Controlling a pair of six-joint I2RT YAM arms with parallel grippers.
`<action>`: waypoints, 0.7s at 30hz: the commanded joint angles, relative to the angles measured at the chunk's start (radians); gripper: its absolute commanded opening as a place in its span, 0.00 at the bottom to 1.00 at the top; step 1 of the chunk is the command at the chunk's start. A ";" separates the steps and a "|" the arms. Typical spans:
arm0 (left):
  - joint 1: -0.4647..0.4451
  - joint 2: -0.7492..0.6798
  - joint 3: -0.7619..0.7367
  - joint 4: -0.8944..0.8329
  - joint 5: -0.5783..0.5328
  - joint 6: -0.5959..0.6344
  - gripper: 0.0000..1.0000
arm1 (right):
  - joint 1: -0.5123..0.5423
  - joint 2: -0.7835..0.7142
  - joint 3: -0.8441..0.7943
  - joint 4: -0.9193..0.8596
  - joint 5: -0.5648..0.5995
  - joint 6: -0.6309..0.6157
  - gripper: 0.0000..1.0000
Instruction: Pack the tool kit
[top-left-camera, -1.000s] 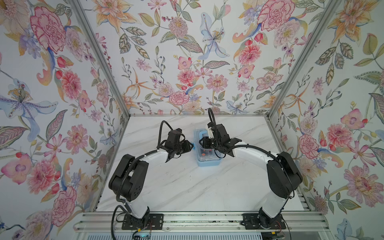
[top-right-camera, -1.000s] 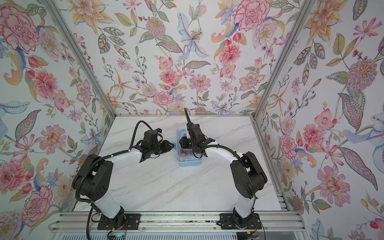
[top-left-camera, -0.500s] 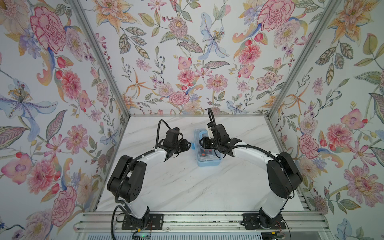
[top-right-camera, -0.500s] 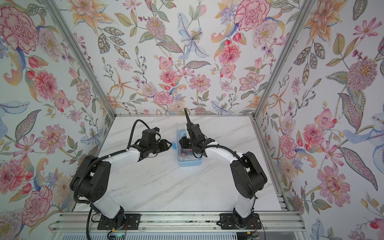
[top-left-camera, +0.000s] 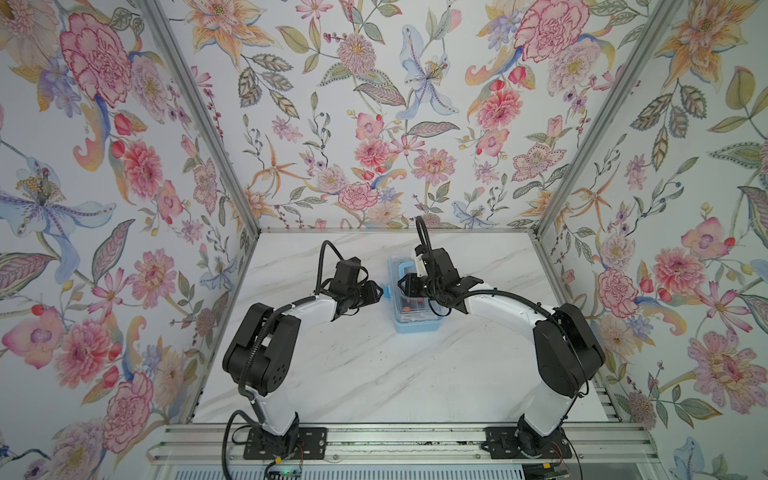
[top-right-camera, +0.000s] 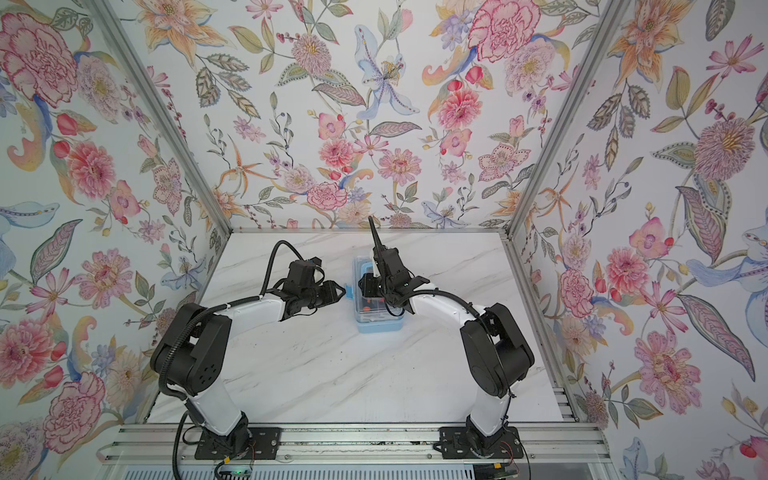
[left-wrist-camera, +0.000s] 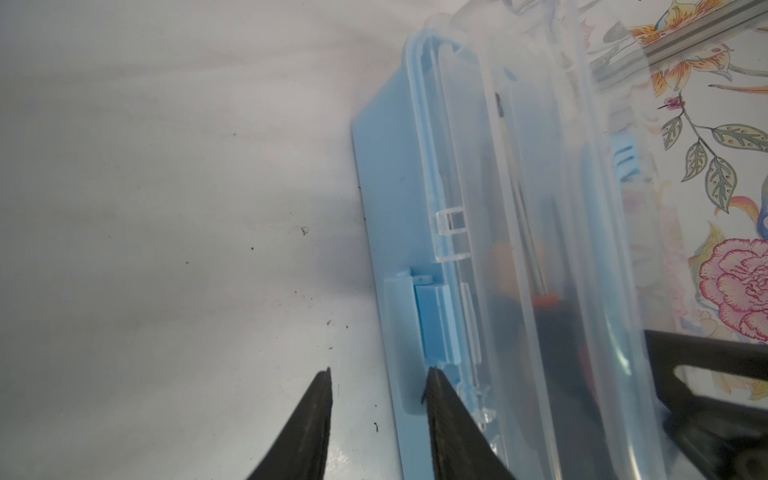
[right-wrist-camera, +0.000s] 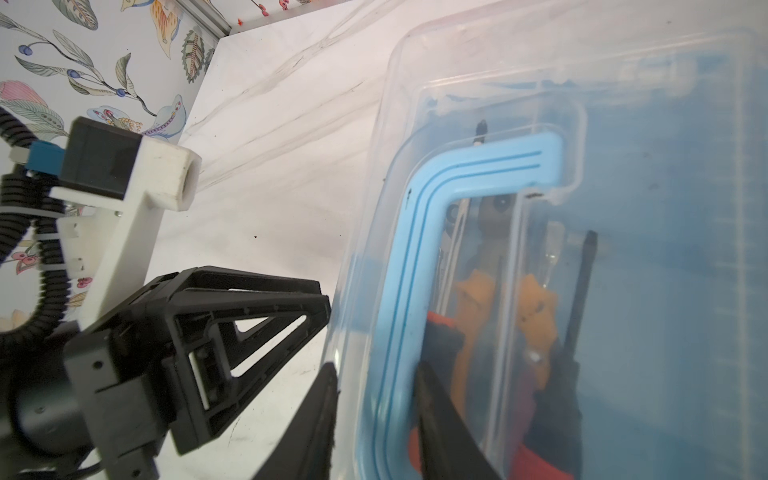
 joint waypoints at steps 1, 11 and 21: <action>0.000 0.027 0.033 0.029 0.010 0.019 0.40 | 0.031 0.056 -0.018 -0.055 -0.051 0.017 0.33; -0.007 0.083 0.067 0.054 0.040 0.008 0.34 | 0.031 0.057 -0.021 -0.055 -0.049 0.019 0.33; -0.012 0.122 0.110 0.050 0.076 0.000 0.24 | 0.029 0.062 -0.020 -0.055 -0.048 0.023 0.33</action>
